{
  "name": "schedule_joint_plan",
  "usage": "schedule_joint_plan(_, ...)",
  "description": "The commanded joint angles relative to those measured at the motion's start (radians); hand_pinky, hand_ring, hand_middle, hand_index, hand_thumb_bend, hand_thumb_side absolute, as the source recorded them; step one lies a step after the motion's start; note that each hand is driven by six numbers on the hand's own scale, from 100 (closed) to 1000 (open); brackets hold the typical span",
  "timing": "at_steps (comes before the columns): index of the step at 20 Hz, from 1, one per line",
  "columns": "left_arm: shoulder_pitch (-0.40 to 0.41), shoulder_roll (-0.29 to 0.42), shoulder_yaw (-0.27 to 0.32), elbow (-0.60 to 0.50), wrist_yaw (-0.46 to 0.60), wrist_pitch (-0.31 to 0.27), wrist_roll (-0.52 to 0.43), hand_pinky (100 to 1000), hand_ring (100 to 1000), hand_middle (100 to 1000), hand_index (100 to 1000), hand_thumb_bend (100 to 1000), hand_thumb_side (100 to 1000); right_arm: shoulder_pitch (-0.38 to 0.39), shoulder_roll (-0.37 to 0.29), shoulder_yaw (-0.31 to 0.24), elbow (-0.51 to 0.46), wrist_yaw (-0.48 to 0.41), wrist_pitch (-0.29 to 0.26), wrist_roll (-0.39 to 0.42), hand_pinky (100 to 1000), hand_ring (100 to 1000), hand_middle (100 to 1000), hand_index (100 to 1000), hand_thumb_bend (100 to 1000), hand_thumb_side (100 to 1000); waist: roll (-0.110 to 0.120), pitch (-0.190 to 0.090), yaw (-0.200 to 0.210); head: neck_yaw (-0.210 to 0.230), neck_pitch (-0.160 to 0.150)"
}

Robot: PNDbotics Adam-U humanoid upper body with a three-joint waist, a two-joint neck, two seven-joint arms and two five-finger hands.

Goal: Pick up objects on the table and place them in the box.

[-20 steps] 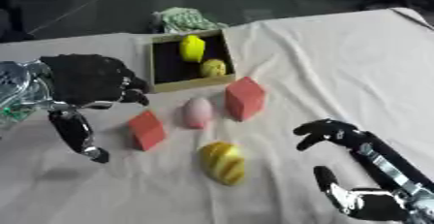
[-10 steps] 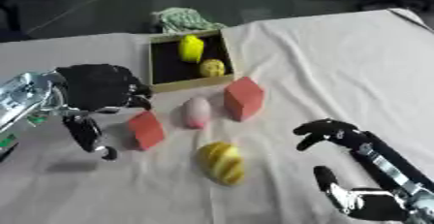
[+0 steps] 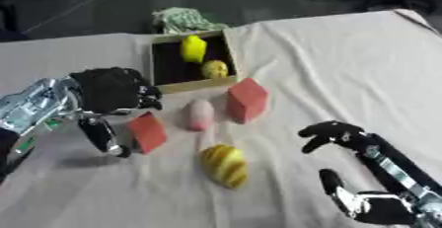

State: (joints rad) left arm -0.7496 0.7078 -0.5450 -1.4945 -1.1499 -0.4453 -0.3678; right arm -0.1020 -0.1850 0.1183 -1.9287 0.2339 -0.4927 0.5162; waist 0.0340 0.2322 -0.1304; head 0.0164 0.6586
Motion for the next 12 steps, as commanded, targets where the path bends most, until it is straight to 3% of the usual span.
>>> schedule_joint_plan(1, -0.022, 0.002, 0.015, 0.009, -0.015, 0.006, 0.026, 820, 800, 808, 864, 616, 469, -0.008, -0.001, 0.001, -0.009, -0.009, -0.002, 0.002, 696, 681, 793, 910, 100, 432, -0.004, -0.013, -0.002, -0.001, -0.006)
schedule_joint_plan(12, -0.032, -0.049, 0.015, 0.083, -0.045, 0.004, 0.084, 804, 770, 758, 804, 515, 412, -0.009, 0.003, 0.003, -0.009, -0.011, -0.002, 0.005, 696, 681, 793, 910, 100, 431, -0.007, -0.011, -0.005, -0.001, -0.005)
